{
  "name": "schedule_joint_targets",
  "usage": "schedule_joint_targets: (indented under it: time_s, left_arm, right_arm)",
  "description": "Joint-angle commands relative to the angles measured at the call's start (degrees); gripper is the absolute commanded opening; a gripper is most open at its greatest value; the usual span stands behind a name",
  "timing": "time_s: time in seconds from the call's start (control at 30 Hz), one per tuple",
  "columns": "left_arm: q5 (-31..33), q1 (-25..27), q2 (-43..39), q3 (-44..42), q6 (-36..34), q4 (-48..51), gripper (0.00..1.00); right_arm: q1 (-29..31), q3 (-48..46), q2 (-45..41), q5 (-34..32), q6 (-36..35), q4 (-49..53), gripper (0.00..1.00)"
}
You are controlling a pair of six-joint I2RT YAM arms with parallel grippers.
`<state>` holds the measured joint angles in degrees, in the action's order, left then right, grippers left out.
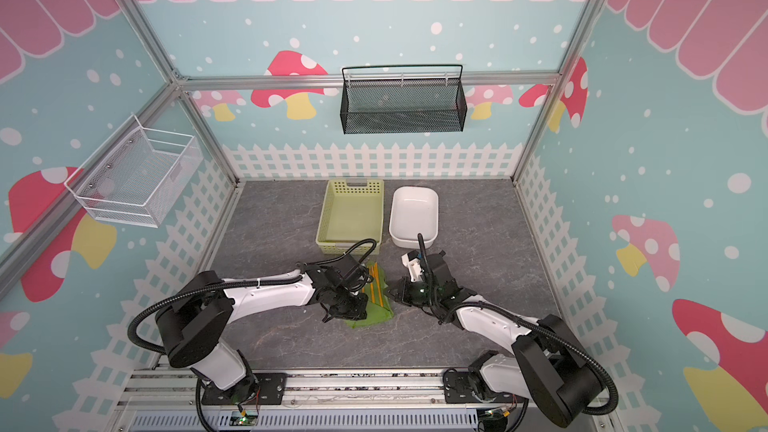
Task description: Place the utensils on the paper napkin and roll it up
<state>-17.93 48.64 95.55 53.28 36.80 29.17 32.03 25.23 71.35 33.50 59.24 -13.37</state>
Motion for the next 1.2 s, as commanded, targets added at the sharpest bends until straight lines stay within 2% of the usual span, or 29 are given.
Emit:
schedule_joint_targets:
  time_s: [0.0, 0.63, 1.17]
  left_arm:
    - [1.8, -0.6, -0.2, 0.0, -0.9, 0.7, 0.1]
    - [1.0, -0.7, 0.3, -2.4, 0.6, -2.8, 0.09]
    - [1.5, -3.1, -6.6, -6.9, 2.4, -4.1, 0.1]
  right_arm:
    - [0.7, 0.6, 0.9, -0.2, 0.7, -0.9, 0.0]
    - [6.0, 3.6, 6.2, -0.8, 4.1, -6.4, 0.0]
    - [8.0, 3.4, 11.2, -1.0, 5.3, -11.6, 0.0]
